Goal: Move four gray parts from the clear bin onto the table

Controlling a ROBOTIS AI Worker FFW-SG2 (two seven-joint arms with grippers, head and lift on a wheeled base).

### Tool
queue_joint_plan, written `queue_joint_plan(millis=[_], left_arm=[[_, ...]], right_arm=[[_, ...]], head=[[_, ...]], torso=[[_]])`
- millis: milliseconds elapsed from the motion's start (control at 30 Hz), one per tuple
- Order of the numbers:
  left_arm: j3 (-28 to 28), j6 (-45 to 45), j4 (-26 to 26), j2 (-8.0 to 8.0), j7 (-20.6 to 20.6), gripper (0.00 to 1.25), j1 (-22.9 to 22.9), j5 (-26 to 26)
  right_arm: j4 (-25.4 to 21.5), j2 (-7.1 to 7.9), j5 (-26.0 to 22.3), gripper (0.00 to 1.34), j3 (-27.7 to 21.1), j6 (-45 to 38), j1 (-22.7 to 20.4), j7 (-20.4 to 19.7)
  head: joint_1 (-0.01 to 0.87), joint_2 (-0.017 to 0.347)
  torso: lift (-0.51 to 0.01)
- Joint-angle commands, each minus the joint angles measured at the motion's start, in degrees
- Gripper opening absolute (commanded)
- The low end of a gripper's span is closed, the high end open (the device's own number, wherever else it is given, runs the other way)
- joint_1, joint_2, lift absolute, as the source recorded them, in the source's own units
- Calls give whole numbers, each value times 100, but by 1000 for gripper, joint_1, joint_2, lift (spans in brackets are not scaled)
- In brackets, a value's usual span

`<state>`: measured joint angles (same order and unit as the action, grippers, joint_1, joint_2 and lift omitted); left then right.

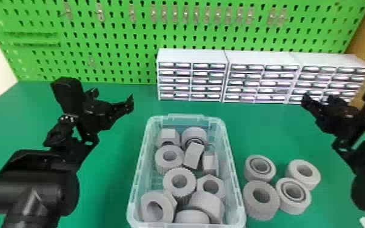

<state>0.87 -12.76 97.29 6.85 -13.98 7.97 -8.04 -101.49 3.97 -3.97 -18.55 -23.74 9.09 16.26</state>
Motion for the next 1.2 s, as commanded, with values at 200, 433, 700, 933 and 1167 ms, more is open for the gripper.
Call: queue_joint_plan(millis=[200, 433, 700, 933, 1167], left_arm=[[-131, 300, 185, 0, 123, 1140, -42, 48], [-166, 370, 290, 0, 123, 1140, -42, 48], [-157, 467, 290, 0, 194, 1140, -42, 22], [-166, 493, 317, 0, 202, 1140, -50, 22], [-139, 511, 343, 0, 317, 1140, -59, 13]], right_arm=[[-600, -45, 212, 818, -289, 405, -312, 0], [-767, -89, 186, 818, -553, 510, -408, 0], [-784, -63, 212, 818, -377, 537, -391, 0], [-776, -54, 256, 818, -140, 466, -391, 0], [-749, -54, 326, 818, -26, 458, -391, 0]], head=[[678, 34], [678, 34], [678, 34], [678, 34], [678, 34]], torso=[[-50], [-50], [-50], [-50], [-50]])
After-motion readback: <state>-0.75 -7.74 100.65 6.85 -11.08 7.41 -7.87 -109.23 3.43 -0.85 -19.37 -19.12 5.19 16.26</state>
